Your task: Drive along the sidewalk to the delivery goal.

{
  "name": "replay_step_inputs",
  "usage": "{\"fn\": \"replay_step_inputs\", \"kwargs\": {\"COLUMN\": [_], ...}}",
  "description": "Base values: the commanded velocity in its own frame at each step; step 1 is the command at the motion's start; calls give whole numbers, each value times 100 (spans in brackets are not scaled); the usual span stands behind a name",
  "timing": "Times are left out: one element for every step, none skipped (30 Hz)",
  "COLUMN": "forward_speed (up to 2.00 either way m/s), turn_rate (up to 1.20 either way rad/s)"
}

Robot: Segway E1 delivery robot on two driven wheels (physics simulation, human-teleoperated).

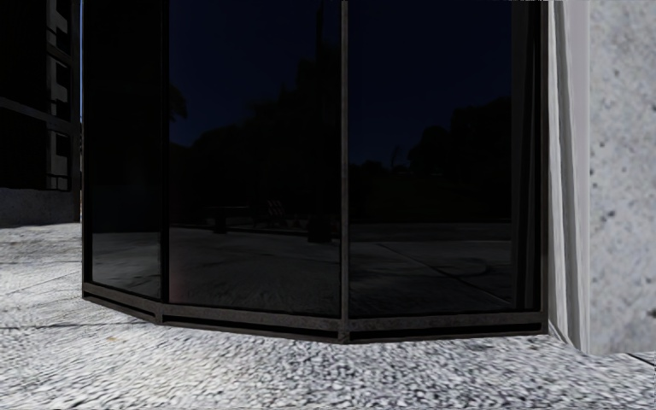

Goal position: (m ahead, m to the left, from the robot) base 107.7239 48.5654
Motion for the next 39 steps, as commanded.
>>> {"fn": "replay_step_inputs", "kwargs": {"forward_speed": [69, 69, 69, 69, 69, 69, 69, 69, 69, 70, 72, 72, 75, 81, 85, 85, 86, 88, 89, 89, 91, 98, 98, 103, 108, 113, 113, 119, 123, 126, 128, 128, 131, 135, 142, 142, 150, 160, 173], "turn_rate": [106, 106, 106, 106, 106, 106, 106, 106, 106, 106, 106, 106, 106, 106, 106, 106, 106, 106, 106, 106, 106, 106, 106, 106, 106, 106, 106, 106, 101, 85, 69, 69, 59, 45, 33, 33, 0, 0, 0]}}
